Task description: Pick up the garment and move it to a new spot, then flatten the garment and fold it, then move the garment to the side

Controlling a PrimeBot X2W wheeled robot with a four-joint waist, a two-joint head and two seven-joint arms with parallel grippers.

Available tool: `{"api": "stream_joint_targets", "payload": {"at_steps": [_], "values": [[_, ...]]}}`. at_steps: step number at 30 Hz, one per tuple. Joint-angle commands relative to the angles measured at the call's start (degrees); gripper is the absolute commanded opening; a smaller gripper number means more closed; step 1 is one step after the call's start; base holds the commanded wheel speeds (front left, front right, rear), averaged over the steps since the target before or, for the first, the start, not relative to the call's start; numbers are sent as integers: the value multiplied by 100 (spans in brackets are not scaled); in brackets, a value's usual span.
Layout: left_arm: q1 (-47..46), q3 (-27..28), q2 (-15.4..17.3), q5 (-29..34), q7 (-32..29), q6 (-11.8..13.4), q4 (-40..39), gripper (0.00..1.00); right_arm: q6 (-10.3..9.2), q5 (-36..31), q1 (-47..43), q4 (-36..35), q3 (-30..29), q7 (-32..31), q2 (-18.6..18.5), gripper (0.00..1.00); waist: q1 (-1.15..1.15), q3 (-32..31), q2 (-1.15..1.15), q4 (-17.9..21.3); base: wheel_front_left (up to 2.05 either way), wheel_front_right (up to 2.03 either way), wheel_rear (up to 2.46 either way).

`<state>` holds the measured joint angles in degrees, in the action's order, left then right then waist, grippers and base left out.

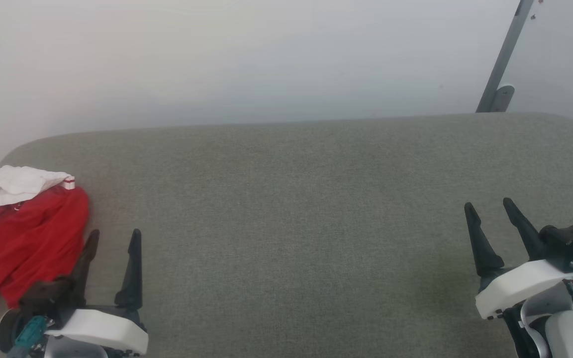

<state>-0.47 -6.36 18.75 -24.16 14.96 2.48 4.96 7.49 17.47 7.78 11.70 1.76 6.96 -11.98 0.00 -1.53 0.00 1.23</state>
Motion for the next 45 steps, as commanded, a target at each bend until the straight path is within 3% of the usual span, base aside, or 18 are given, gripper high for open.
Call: {"api": "stream_joint_targets", "payload": {"at_steps": [1,13,33,45], "values": [[-82,50,21,-38,24,-34,28,100,0,-35,-37,-36,-1,-19,0,100,0,-18,0,-34,0,0,0],[-43,286,5,-138,29,108,150,100,0,58,-98,-58,238,-81,-77,100,0,-208,0,-516,0,0,0],[267,630,244,-254,-277,503,-87,100,-1,304,226,250,1194,4,76,100,0,-584,0,-2455,0,0,0],[139,708,262,-484,-435,513,-271,100,-2,413,436,428,1253,96,0,100,0,-400,0,-2696,0,0,0]]}}
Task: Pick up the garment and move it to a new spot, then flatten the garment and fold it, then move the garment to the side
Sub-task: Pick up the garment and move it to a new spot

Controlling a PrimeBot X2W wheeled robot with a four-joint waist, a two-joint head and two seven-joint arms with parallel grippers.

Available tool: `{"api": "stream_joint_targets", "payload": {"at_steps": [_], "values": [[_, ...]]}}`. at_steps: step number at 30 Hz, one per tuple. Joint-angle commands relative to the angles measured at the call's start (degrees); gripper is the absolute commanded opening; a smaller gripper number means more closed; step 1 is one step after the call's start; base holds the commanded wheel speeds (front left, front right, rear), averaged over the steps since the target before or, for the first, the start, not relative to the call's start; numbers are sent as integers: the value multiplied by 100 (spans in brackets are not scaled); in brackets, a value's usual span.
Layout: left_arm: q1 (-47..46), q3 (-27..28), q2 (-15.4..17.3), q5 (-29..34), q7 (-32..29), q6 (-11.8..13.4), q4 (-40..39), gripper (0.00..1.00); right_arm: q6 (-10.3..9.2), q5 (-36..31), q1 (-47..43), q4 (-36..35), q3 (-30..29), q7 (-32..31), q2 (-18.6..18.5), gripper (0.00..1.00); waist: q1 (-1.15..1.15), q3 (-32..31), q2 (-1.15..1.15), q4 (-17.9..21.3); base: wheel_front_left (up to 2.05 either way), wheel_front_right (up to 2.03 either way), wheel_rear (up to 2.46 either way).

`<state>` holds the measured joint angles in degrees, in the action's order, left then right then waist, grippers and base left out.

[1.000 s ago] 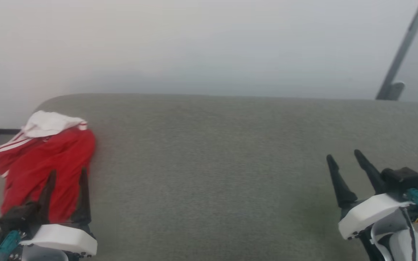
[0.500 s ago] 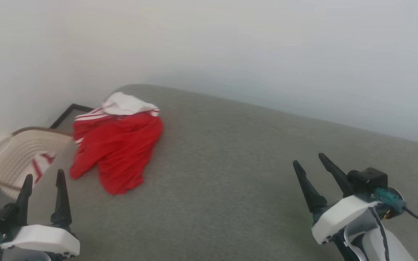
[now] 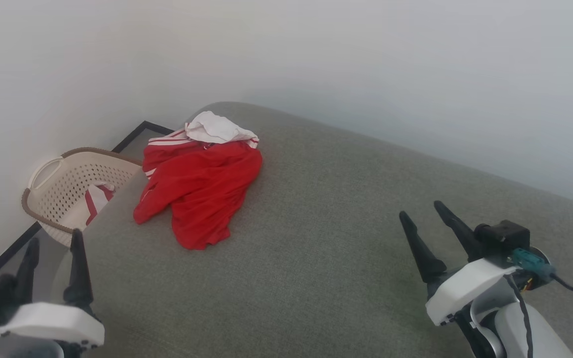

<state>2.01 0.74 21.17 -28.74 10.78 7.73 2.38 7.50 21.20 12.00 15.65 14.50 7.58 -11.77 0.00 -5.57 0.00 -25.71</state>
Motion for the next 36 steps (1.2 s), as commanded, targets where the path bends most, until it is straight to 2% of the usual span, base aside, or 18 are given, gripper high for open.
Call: {"api": "stream_joint_targets", "payload": {"at_steps": [1,9,19,27,36], "values": [[-163,-3,62,-59,-77,-47,6,100,-3,40,-3,32,-43,40,-33,100,0,16,0,10,0,0,0],[-796,57,315,-314,-410,-283,264,100,-3,-42,161,-201,-140,-127,-202,100,0,480,0,502,0,0,0],[-2197,56,661,-639,-889,-645,1091,100,-2,-124,554,-865,-417,-405,-615,100,0,1667,0,1352,0,0,0],[-3439,-67,895,-869,-1584,-848,2342,100,-2,-158,845,-1431,-628,-535,-805,100,0,2652,0,1858,0,0,0],[-4554,-410,962,-881,-2737,-776,4068,100,-2,-212,1003,-1864,-724,-666,-938,100,0,3334,0,2079,0,0,0]]}}
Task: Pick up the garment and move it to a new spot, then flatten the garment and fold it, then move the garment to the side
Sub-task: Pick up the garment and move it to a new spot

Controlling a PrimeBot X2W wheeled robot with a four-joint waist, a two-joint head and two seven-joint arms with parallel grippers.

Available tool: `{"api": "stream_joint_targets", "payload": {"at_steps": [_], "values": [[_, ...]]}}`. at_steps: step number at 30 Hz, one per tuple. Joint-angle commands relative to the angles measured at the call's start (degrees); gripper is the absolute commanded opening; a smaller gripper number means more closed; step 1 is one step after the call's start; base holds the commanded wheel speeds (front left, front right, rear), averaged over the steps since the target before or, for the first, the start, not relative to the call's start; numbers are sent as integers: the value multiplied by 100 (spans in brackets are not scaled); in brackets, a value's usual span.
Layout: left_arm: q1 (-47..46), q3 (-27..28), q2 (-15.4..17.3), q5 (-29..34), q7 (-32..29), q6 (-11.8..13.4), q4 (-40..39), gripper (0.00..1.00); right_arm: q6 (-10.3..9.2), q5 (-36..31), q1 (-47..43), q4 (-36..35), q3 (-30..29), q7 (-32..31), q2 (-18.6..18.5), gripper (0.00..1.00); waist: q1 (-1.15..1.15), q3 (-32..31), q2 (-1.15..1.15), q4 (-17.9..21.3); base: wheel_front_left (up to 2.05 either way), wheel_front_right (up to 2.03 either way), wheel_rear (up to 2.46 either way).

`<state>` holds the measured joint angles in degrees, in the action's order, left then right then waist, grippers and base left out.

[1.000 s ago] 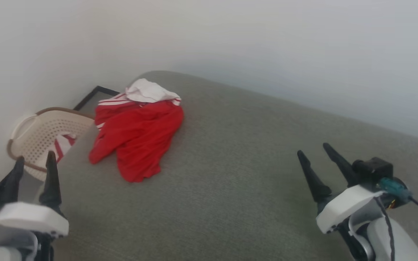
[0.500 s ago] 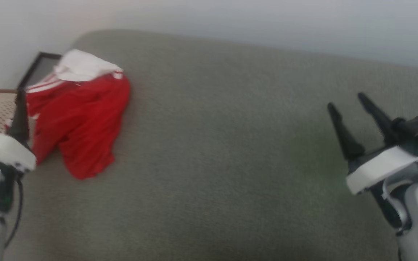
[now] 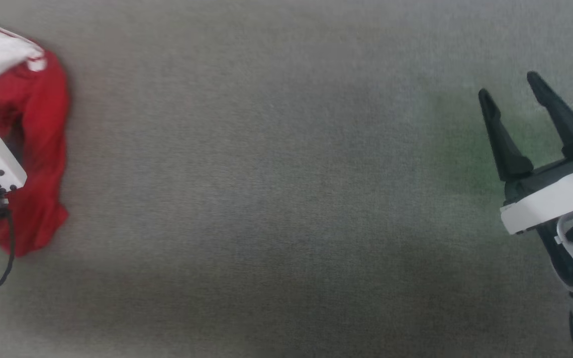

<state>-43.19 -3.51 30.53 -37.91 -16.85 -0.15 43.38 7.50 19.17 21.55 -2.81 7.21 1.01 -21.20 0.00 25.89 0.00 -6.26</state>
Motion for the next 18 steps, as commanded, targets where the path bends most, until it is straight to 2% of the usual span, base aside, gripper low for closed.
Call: {"api": "stream_joint_targets", "payload": {"at_steps": [1,6,13,14,15,16,17,18], "values": [[-128,-19,23,34,-100,29,153,100,-2,-11,72,-47,1,-17,-1,100,0,237,0,150,0,0,0],[-411,-201,-87,31,-585,42,978,100,-2,-19,144,-206,-17,-105,-55,100,0,441,0,199,0,0,0],[-626,-303,-343,-8,-555,-100,1801,100,-2,-45,162,-246,-67,-154,-65,100,0,495,0,182,0,0,0],[-644,-312,-355,6,-498,-113,1888,91,-2,-50,152,-225,-65,-155,-62,100,0,465,0,173,0,0,0],[-674,-304,-351,-10,-455,-145,1976,48,-2,-52,142,-206,-63,-152,-56,100,0,430,0,158,0,0,0],[-690,-311,-315,2,-390,-160,2049,27,-2,-54,134,-185,-55,-143,-48,100,0,385,0,149,0,0,0],[-716,-323,-267,34,-315,-190,2090,0,-2,-56,122,-168,-54,-128,-38,100,0,338,0,134,0,0,0],[-771,-309,-222,37,-227,-209,2120,0,-2,-51,103,-147,-60,-107,-26,100,0,282,0,116,0,0,0]]}}
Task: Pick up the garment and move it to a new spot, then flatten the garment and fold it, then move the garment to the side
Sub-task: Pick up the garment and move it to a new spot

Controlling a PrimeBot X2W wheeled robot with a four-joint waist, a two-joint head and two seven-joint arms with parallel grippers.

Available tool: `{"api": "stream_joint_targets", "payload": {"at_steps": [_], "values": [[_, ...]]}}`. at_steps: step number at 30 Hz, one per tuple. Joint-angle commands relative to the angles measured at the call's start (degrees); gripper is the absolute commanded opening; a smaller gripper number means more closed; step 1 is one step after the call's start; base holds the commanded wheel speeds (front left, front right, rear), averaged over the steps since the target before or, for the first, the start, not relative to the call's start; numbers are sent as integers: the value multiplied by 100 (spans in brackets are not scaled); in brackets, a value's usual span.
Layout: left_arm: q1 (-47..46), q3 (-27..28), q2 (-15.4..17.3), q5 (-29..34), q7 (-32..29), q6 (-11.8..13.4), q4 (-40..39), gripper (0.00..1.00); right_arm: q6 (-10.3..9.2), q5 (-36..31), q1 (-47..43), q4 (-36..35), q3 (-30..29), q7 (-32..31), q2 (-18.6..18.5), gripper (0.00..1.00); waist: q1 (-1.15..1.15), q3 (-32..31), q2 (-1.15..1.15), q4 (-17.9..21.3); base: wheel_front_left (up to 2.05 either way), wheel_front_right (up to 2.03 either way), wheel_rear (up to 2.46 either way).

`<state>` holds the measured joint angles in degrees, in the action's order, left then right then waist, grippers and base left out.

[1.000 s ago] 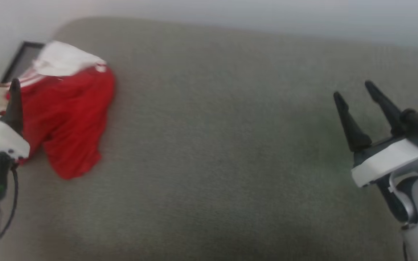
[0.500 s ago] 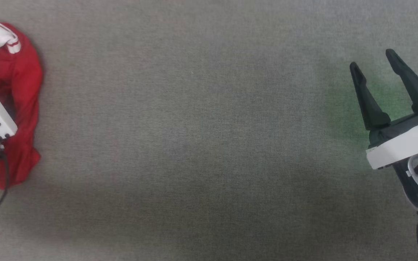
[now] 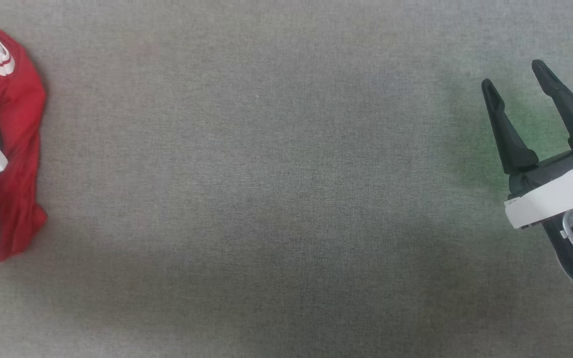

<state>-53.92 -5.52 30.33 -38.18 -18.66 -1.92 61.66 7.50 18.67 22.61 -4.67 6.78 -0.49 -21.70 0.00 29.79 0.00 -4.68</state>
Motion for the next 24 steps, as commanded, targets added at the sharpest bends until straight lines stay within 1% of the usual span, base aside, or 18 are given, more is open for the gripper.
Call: {"api": "stream_joint_targets", "payload": {"at_steps": [1,6,11,18,24], "values": [[302,-108,-202,64,-45,-32,292,0,-2,-2,-2,40,-17,42,24,100,0,-107,0,-42,0,0,0],[36,-159,93,189,572,-201,287,0,-2,17,-142,190,-27,133,108,100,0,-506,0,-145,0,0,0],[-165,-348,344,423,1103,-344,191,0,-2,56,-330,406,-37,271,227,100,0,-1047,0,-283,0,0,0],[-361,-601,630,609,1491,-482,-166,0,-2,94,-659,687,-37,442,443,100,0,-1864,0,-491,0,0,0],[-527,-868,851,827,1562,-519,-817,0,-2,71,-900,815,-80,548,604,100,0,-2376,0,-652,0,0,0]]}}
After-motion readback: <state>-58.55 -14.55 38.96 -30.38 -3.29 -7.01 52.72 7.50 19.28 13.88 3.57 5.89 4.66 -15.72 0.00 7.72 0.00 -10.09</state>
